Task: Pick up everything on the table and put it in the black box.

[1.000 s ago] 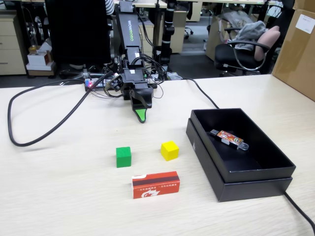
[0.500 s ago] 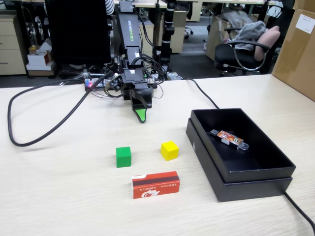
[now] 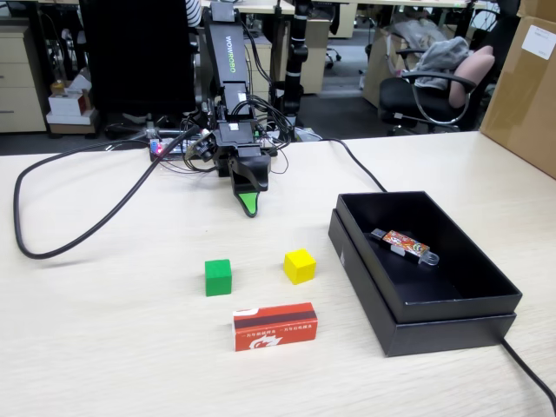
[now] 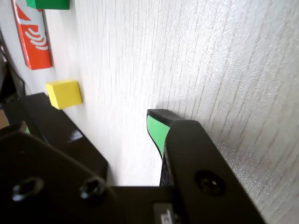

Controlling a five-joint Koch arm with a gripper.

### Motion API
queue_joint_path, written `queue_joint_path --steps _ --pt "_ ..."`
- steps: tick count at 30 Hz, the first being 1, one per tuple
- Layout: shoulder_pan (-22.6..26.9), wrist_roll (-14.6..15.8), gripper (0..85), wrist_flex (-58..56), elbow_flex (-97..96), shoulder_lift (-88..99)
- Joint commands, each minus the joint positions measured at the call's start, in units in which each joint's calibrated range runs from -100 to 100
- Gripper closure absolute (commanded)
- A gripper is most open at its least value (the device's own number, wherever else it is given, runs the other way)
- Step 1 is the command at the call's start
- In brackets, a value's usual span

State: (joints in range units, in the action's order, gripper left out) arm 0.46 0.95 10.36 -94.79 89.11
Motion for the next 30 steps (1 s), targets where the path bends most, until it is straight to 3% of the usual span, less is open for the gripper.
queue_joint_path --steps 1,16,22,30 --pt "0.0 0.0 36.8 -0.7 -0.8 -0.1" --pt "1.3 -0.2 37.8 -1.4 1.4 0.1" --pt "1.6 1.0 37.9 -27.8 18.9 4.5" --pt "2.6 2.3 38.3 -42.5 37.4 -2.6"
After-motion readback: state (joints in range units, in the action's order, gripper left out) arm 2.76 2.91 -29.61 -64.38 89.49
